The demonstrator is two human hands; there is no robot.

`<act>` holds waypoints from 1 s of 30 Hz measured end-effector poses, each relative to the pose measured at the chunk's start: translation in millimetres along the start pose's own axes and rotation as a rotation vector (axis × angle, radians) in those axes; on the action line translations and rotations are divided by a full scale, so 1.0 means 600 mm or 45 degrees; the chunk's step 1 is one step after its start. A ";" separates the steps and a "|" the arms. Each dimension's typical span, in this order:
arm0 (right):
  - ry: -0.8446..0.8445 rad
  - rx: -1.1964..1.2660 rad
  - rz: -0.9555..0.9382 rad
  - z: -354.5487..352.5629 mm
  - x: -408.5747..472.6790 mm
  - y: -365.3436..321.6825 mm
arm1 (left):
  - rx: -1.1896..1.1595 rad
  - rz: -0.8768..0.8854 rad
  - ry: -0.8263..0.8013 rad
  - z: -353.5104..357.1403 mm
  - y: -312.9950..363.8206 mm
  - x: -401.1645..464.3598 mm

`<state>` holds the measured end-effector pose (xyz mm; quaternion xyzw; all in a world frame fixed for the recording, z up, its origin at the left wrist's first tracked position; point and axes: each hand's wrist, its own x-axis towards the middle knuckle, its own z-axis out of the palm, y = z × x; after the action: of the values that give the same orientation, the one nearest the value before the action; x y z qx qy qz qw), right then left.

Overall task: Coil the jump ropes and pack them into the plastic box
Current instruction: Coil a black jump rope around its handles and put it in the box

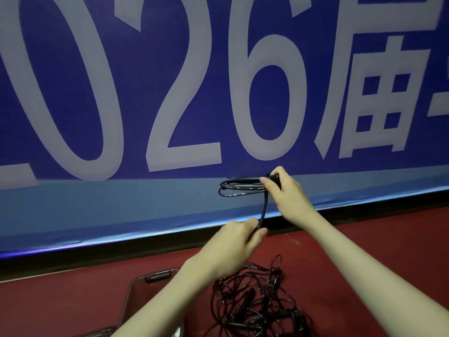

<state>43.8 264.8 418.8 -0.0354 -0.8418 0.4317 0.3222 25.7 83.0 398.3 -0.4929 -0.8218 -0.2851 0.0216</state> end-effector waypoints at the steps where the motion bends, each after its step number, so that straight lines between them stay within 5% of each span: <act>1: -0.050 -0.071 -0.033 -0.002 -0.005 -0.002 | 0.071 0.027 0.016 -0.015 -0.003 -0.002; 7: -0.485 -0.230 -0.035 -0.001 -0.019 0.000 | 0.474 0.058 0.191 -0.088 -0.016 -0.012; 18: -0.939 -0.337 -0.139 0.009 -0.047 -0.069 | 0.530 0.131 0.376 -0.113 -0.055 -0.009; 25: -0.961 -0.070 -0.076 0.001 -0.052 -0.087 | 0.154 -0.013 0.417 -0.111 -0.068 0.000; 30: -1.065 0.312 -0.030 0.012 -0.055 -0.086 | -0.342 -0.049 0.145 -0.121 -0.075 0.005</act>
<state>77.0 216.4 437.6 0.1906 -0.8427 0.5019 -0.0398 -30.9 34.0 439.7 -0.4584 -0.7829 -0.4205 -0.0035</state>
